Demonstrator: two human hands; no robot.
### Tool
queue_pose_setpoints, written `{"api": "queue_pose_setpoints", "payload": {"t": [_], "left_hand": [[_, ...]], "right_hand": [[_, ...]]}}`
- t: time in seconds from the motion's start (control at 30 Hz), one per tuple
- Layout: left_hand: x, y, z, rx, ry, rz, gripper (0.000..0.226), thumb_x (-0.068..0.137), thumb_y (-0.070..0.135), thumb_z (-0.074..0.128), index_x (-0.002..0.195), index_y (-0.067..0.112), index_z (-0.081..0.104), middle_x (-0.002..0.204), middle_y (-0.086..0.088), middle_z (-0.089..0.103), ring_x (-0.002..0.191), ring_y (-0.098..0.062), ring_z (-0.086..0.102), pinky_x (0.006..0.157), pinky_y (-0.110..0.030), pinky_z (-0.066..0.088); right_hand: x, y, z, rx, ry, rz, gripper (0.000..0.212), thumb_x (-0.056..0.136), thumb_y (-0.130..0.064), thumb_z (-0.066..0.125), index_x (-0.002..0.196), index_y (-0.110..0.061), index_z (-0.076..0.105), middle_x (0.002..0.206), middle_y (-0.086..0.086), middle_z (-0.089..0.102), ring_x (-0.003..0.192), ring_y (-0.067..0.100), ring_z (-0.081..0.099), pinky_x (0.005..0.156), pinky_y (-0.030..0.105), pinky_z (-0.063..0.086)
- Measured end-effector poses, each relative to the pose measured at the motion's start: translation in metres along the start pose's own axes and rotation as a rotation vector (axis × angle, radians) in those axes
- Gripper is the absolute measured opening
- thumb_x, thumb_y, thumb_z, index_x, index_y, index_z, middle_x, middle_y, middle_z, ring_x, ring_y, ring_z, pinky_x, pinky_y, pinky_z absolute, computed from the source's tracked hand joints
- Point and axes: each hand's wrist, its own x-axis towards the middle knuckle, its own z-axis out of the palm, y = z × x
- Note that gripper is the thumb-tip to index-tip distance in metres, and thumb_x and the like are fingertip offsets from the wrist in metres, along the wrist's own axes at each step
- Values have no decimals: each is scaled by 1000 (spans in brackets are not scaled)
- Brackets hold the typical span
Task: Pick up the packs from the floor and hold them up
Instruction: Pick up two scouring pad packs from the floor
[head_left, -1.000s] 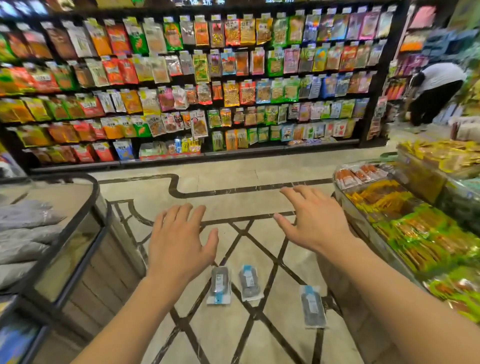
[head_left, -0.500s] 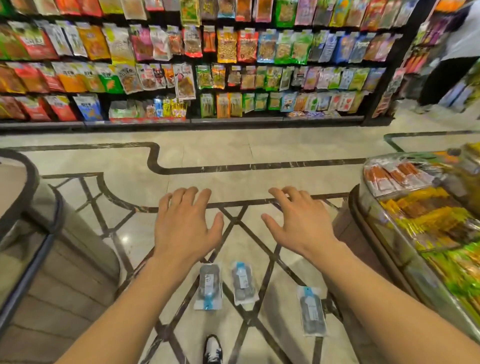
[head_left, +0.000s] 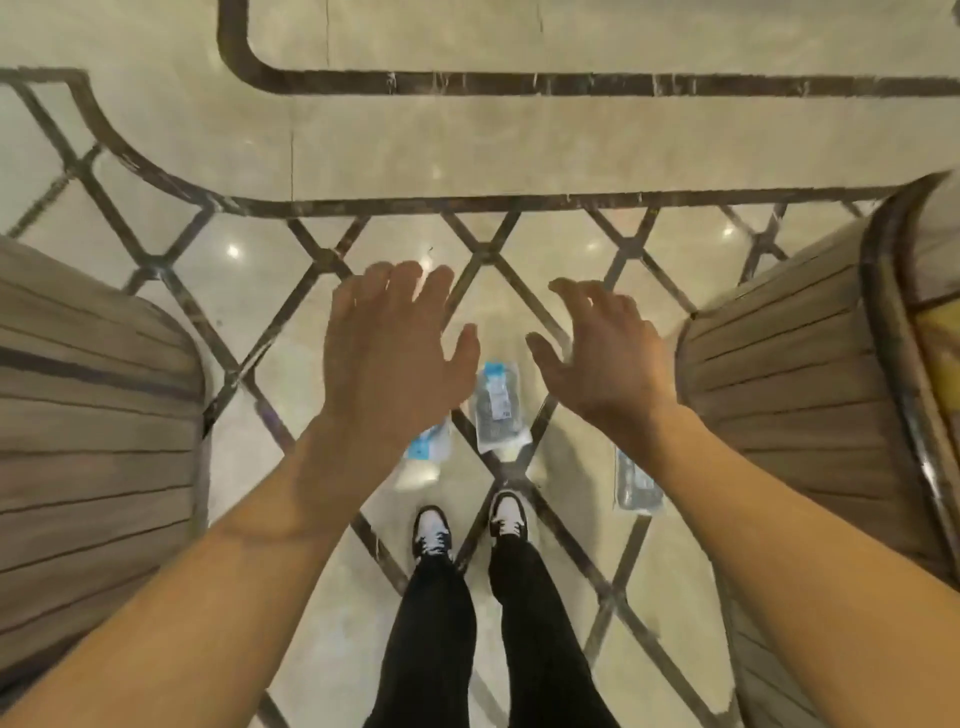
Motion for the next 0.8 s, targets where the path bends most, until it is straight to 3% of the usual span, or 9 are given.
{"api": "queue_pose_setpoints", "payload": {"t": [0.23, 0.4, 0.5, 0.6, 0.73, 0.8], "left_hand": [[33, -50, 225, -6, -72, -76, 56, 87, 47, 51, 128, 12, 66, 118, -14, 70, 115, -38, 61, 97, -47, 41], [29, -90, 395, 57, -279, -156, 58, 92, 53, 36, 136, 21, 57, 128, -9, 62, 121, -34, 52, 101, -45, 33], [22, -113, 488, 43, -359, -189, 68, 85, 56, 35, 135, 17, 57, 123, -13, 64, 116, -38, 54, 98, -47, 38], [21, -133, 568, 68, -413, -245, 62, 94, 55, 45, 143, 18, 49, 131, -16, 59, 120, -39, 52, 99, -47, 38], [13, -156, 647, 28, -430, -399, 75, 96, 60, 50, 159, 29, 23, 156, -21, 33, 137, -44, 39, 105, -57, 39], [7, -163, 668, -137, -358, -517, 86, 92, 67, 56, 162, 38, 15, 161, -23, 24, 141, -46, 37, 107, -60, 39]], "right_hand": [[63, 64, 225, -24, -149, 26, 57, 98, -50, 57, 149, -27, 44, 148, 3, 51, 129, 31, 53, 94, 45, 51], [88, 111, 398, -48, -264, -34, 54, 95, -43, 65, 140, -15, 54, 128, 15, 63, 110, 41, 62, 80, 47, 54], [103, 126, 483, -87, -339, 61, 54, 101, -49, 52, 145, -20, 45, 136, 11, 57, 123, 36, 54, 90, 45, 48], [115, 137, 557, -43, -393, 146, 56, 102, -51, 47, 148, -18, 42, 138, 13, 53, 126, 38, 51, 95, 50, 46], [132, 156, 627, 169, -345, 374, 65, 103, -53, 51, 148, -9, 35, 138, 25, 49, 126, 47, 50, 100, 55, 44], [139, 166, 649, 284, -312, 494, 72, 100, -56, 56, 146, -6, 32, 135, 28, 50, 124, 49, 51, 100, 55, 45]]}}
